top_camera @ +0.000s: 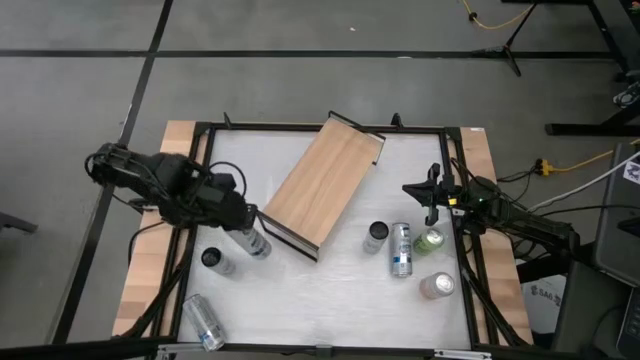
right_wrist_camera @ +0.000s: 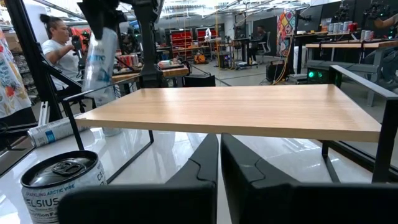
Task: Place canned beverage on shelf
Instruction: Put the white soda can on the shelf
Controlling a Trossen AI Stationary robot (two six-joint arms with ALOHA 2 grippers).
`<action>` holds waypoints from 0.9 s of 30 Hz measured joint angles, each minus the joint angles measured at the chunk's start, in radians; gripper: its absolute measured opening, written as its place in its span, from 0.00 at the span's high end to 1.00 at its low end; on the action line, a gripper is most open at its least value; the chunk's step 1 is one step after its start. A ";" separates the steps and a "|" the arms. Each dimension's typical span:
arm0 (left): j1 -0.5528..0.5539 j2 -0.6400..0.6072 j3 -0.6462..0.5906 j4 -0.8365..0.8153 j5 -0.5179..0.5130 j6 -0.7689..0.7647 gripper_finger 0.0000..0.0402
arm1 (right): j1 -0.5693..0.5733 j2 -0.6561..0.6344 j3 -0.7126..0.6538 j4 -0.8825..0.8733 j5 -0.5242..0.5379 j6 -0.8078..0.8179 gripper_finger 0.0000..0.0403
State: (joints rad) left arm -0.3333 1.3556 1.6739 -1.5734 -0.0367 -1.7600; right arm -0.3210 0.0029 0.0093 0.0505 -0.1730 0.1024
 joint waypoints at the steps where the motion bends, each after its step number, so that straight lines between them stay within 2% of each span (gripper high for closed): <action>1: 0.007 0.000 0.019 0.000 0.007 0.013 0.41 | 0.000 0.000 0.000 0.000 0.000 0.000 0.98; 7: 0.027 0.000 0.104 0.020 0.063 0.045 0.41 | 0.000 0.000 0.000 0.000 0.000 0.000 0.98; 12: 0.062 0.001 0.117 0.136 -0.002 0.095 0.41 | 0.000 0.000 0.000 0.000 0.000 0.000 0.98; 20: 0.205 0.054 0.117 0.340 -0.089 0.368 0.41 | 0.000 0.000 0.000 0.000 0.000 0.000 0.98; 27: 0.350 0.078 0.117 0.469 -0.042 0.568 0.41 | 0.000 0.000 0.000 0.001 0.000 0.000 0.98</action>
State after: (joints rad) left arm 0.0171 1.4337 1.7912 -1.1048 -0.0787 -1.1918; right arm -0.3210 0.0029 0.0093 0.0513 -0.1733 0.1024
